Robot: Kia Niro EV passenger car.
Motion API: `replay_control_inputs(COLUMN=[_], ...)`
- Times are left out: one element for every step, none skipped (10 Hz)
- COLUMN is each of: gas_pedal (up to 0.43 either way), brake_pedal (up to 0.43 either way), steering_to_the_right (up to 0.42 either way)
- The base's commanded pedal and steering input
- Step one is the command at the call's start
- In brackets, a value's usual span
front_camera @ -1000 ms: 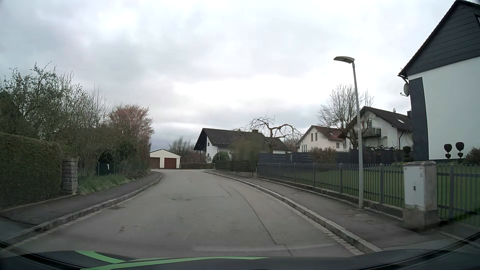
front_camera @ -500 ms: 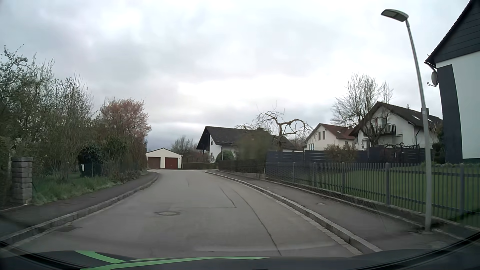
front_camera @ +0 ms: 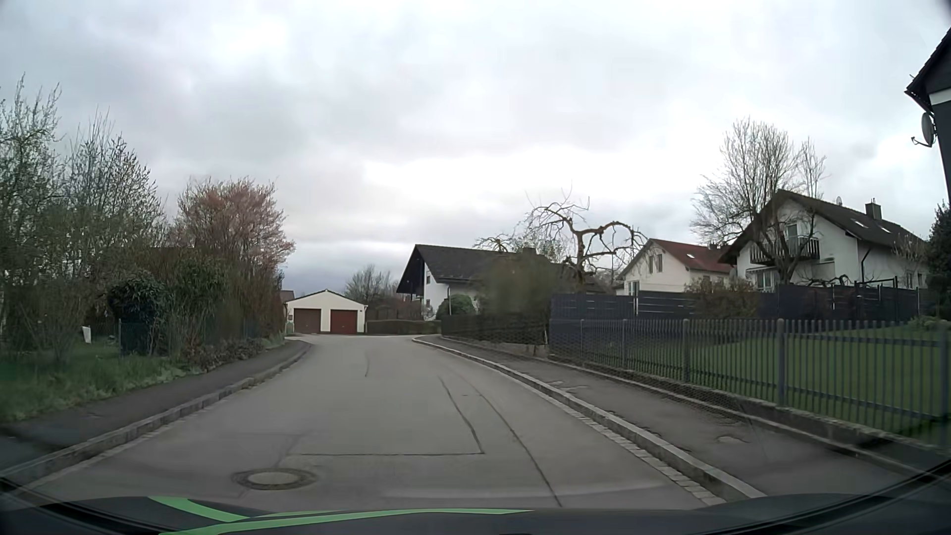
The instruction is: Follow the waypoints while adhering to traffic rules and regulations
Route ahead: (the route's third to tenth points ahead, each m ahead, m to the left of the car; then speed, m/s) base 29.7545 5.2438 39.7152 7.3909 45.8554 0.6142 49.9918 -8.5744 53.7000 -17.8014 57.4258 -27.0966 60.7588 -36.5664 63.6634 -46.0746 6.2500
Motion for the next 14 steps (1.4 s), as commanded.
replay_control_inputs(gas_pedal=[0.130, 0.130, 0.130, 0.130, 0.130, 0.130, 0.130, 0.130, 0.130, 0.130, 0.118, 0.118, 0.118, 0.118], brake_pedal=[0.000, 0.000, 0.000, 0.000, 0.000, 0.000, 0.000, 0.000, 0.000, 0.000, 0.000, 0.000, 0.000, 0.000], steering_to_the_right=[-0.031, -0.033, -0.034, -0.035, -0.035, -0.035, -0.035, -0.036, -0.037, -0.040, -0.043, -0.044, -0.044, -0.044])
